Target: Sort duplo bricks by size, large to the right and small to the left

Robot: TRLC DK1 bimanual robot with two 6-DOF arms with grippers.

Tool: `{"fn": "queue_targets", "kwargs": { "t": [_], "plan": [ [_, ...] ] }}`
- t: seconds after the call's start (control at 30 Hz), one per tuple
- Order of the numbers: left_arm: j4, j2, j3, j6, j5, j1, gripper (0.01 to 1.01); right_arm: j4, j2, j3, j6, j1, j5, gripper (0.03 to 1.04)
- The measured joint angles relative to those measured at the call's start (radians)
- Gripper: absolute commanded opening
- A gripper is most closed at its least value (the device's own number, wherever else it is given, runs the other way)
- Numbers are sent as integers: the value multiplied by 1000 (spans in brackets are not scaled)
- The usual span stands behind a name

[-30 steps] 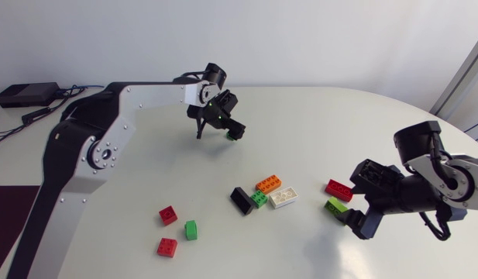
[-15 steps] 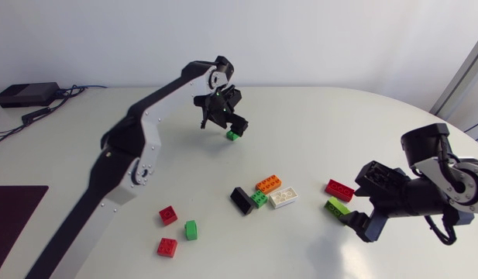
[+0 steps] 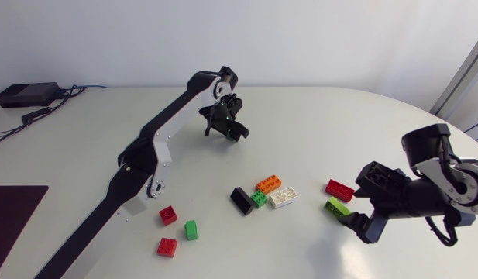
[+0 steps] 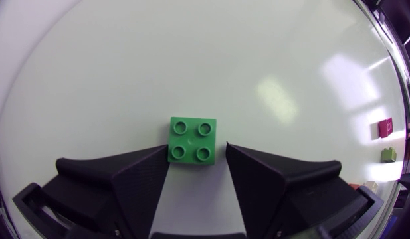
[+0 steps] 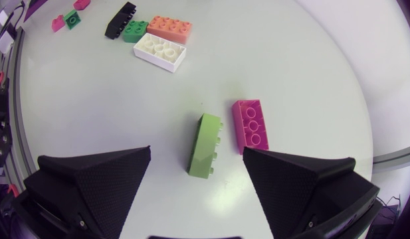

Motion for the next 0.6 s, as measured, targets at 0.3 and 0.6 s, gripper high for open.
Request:
{"fn": "queue_targets", "kwargs": {
  "t": [0.3, 0.6],
  "plan": [
    [-134, -27, 7, -8, 67, 6, 310, -14, -20, 0, 0, 0, 0, 998],
    [-116, -470, -524, -30, 166, 67, 313, -49, -85, -10, 4, 23, 1, 998]
  ]
}}
